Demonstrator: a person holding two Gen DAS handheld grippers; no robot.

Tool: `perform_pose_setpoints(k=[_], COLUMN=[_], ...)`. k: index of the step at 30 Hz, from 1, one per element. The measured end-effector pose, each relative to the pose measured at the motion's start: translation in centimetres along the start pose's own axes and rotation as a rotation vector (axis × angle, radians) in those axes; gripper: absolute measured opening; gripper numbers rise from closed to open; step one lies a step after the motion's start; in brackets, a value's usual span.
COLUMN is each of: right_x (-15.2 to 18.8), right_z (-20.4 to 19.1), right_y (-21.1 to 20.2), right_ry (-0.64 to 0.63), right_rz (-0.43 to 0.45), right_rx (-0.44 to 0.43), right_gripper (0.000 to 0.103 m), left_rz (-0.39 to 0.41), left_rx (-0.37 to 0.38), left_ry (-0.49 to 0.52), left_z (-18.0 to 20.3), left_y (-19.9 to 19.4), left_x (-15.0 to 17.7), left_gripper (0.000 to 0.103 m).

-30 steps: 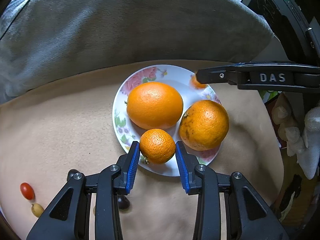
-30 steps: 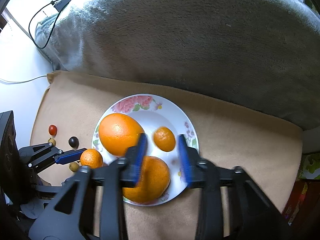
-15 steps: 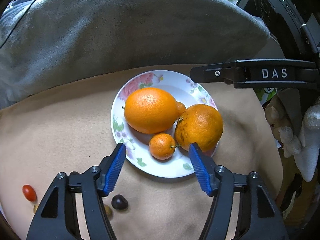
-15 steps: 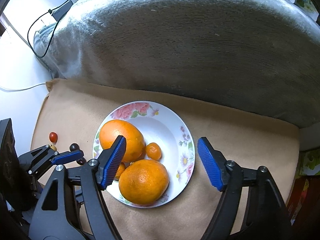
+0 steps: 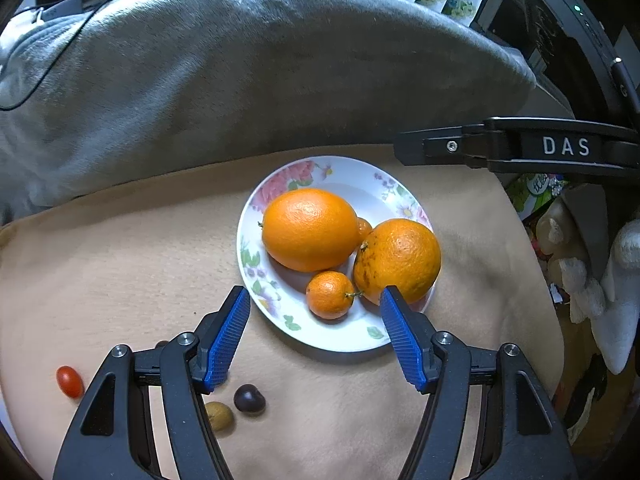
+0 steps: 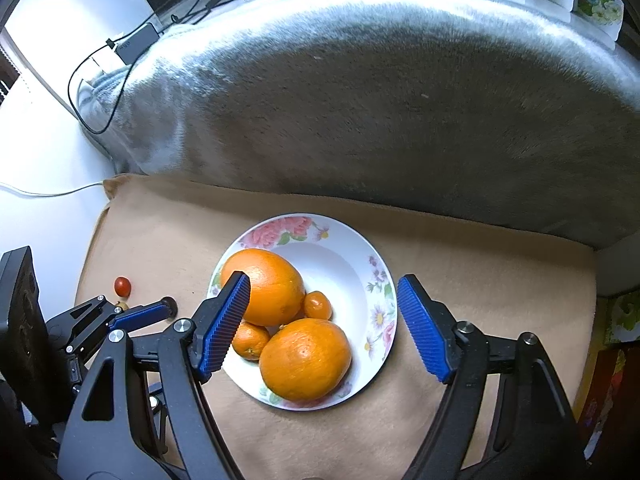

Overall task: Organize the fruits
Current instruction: 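Move the left tool to the pear while the right tool approaches a dark plum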

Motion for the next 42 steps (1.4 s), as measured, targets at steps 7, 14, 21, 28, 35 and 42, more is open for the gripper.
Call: perform_pose_setpoints(k=[7,14,21,28,35,42], right_x=[0.5,2.7,5.1,7.4,9.8,10.5], right_z=[-2.2,-5.6,-9.0,-12.8,-14.9,-15.5], right_y=[-1.4,-2.2,-2.1,-0.5,1.4,4.2], right_ry=[-0.035,-0.119,-0.177,-0.248,-0.277,-0.273], right_rz=[0.035,0.056,0.056,0.006,-0.061,-0.127], right_rx=[-0.001,0.009,-0.013,-0.06,-0.113,-0.129], right_gripper=[0.079,0.079,0.079,0.079,0.073,0.053], left_rz=[0.017,0.024,0.011,0.0,-0.011,-0.02], left_rx=[-0.019,-0.078,-0.148,-0.204,-0.234,-0.239], left_ry=[-0.029,-0.087,-0.167,-0.234,-0.299,-0.376], left_z=[-1.5,-4.9,-8.9,-12.1,-14.7,-17.0], left_y=[-1.0,-2.9,-4.2,-5.5,-6.1,-6.3], left_x=[0.4,1.8,4.3,7.1,9.1,11.0], left_gripper=[0.068,0.068,0.067,0.067,0.067,0.067])
Point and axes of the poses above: each gripper's, at about its wrist camera, not at the fingertips, and y roughly the way its jaws point, z to its right, x to its underside, the point moved 1 cm from there along y, roughly the way its jaws point, and after that the axes turned 5 degrees about z, right-handed, at the moved point
